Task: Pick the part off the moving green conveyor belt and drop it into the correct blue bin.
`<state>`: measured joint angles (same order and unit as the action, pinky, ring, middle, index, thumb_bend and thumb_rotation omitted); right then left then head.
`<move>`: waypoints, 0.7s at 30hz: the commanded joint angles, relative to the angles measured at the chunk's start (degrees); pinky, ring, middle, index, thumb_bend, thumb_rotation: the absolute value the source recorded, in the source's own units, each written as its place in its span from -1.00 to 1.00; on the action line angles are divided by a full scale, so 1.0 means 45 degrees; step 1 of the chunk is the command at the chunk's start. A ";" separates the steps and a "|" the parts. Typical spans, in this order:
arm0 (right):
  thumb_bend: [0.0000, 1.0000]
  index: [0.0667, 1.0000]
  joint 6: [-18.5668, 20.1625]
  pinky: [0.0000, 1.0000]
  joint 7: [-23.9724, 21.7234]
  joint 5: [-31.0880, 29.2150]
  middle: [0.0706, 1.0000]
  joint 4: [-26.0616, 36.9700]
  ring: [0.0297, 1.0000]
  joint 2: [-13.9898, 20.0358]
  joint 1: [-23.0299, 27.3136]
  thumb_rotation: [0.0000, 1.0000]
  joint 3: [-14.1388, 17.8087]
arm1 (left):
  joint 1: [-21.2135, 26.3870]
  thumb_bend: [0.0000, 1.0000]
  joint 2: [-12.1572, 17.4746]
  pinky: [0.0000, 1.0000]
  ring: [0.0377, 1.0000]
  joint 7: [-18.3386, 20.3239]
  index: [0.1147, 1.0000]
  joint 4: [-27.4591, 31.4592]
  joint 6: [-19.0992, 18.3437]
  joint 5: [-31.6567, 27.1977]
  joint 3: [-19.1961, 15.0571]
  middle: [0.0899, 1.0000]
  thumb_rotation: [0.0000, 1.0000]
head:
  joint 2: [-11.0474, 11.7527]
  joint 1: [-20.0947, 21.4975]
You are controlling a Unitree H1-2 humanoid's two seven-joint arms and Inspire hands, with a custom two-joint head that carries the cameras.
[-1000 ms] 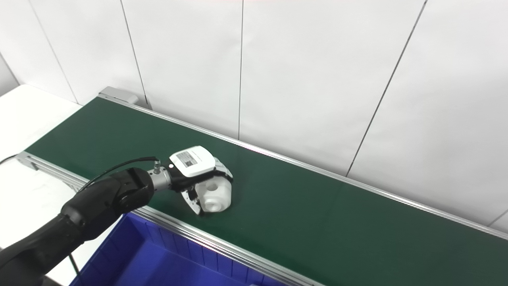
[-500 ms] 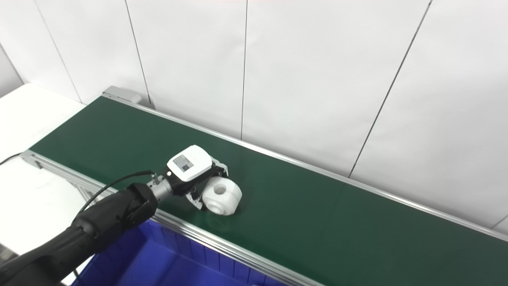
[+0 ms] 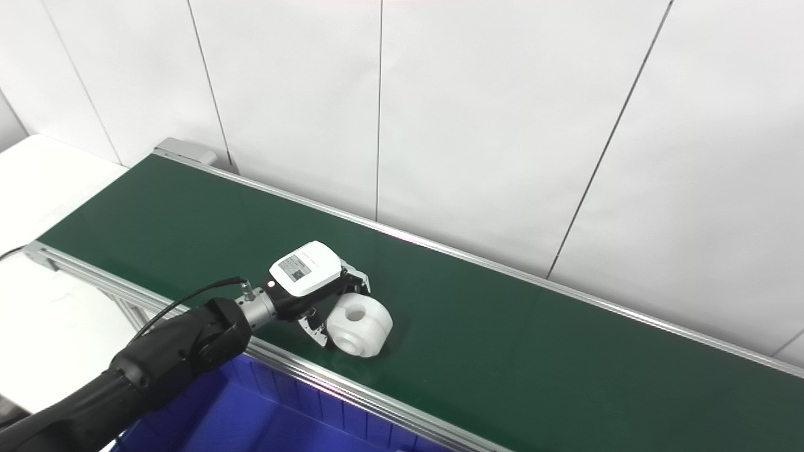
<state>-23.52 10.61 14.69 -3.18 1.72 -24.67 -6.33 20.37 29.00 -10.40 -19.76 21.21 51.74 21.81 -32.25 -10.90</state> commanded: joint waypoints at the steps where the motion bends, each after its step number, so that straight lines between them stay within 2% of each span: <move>1: 0.30 1.00 -0.0473 0.39 -0.0037 0.0017 0.97 0.0383 0.59 -0.0069 -0.0024 1.00 0.0011 | 0.0121 0.04 0.0450 0.02 -0.11 0.0012 -0.10 0.0928 0.0026 -0.0504 -0.0527 -0.17 -1.00 | -0.0120 -0.0014; 6: 0.28 1.00 -0.0202 0.39 -0.0188 -0.0236 0.97 0.0728 0.57 -0.0097 -0.0052 1.00 0.0022 | -0.0451 0.04 0.0644 -0.02 -0.13 0.0685 -0.08 0.2407 0.0058 -0.1119 -0.1103 -0.20 -1.00 | -0.0536 -0.0032; 7: 0.28 1.00 -0.0151 0.39 -0.0214 -0.0237 0.97 0.0848 0.57 -0.0076 -0.0058 1.00 0.0037 | -0.0636 0.04 0.0721 -0.02 -0.13 0.0948 -0.08 0.2852 0.0030 -0.1270 -0.1194 -0.20 -1.00 | -0.0931 -0.0109; 8: 0.29 1.00 -0.0118 0.39 -0.0232 -0.0232 0.97 0.0930 0.57 -0.0062 -0.0064 1.00 0.0051 | -0.0768 0.04 0.0765 -0.03 -0.15 0.1149 -0.07 0.3161 0.0015 -0.1373 -0.1270 -0.21 -1.00 | -0.0931 -0.0109; 9: 0.29 1.00 -0.0077 0.39 -0.0286 -0.0291 0.97 0.1052 0.57 -0.0031 -0.0068 1.00 0.0071 | -0.0982 0.04 0.0831 -0.03 -0.15 0.1404 -0.07 0.3596 0.0008 -0.1515 -0.1352 -0.21 -1.00 | -0.1326 -0.0211; 10: 0.30 1.00 -0.0046 0.41 -0.0334 -0.0338 0.96 0.1135 0.57 -0.0012 -0.0072 1.00 0.0089 | -0.1130 0.04 0.0863 -0.03 -0.15 0.1604 -0.07 0.3890 0.0007 -0.1610 -0.1429 -0.21 -1.00 | -0.1326 -0.0211; 11: 0.30 1.00 -0.0012 0.41 -0.0372 -0.0410 0.96 0.1248 0.57 -0.0010 -0.0071 1.00 0.0124 | -0.1339 0.04 0.0904 -0.03 -0.15 0.1982 -0.08 0.4327 -0.0145 -0.1732 -0.1503 -0.21 -1.00 | -0.1590 -0.0288; 14: 0.27 1.00 0.0146 0.41 -0.0484 -0.0493 0.94 0.1600 0.56 0.0040 -0.0069 1.00 0.0238 | -0.1998 0.04 0.0902 0.02 -0.12 0.3006 -0.09 0.5582 -0.0694 -0.1995 -0.1746 -0.18 -1.00 | -0.1969 -0.0449; 18: 0.27 1.00 0.0652 0.41 -0.0780 -0.0705 0.93 0.2244 0.54 0.0189 -0.0059 1.00 0.0442 | -0.3049 0.04 0.0717 0.01 -0.15 0.3800 -0.09 0.6847 -0.1015 -0.2140 -0.1974 -0.19 -1.00 | -0.2384 -0.0722; 21: 0.26 1.00 0.0939 0.39 -0.0964 -0.0876 0.90 0.2549 0.51 0.0261 -0.0044 1.00 0.0577 | -0.3587 0.04 0.0647 0.02 -0.14 0.4271 -0.09 0.7358 -0.1128 -0.2148 -0.2003 -0.18 -1.00 | -0.2507 -0.0830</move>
<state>-20.27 6.86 11.52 6.05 2.69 -24.82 -4.02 4.13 31.49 8.73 11.42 16.38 42.86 13.55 -43.07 -14.24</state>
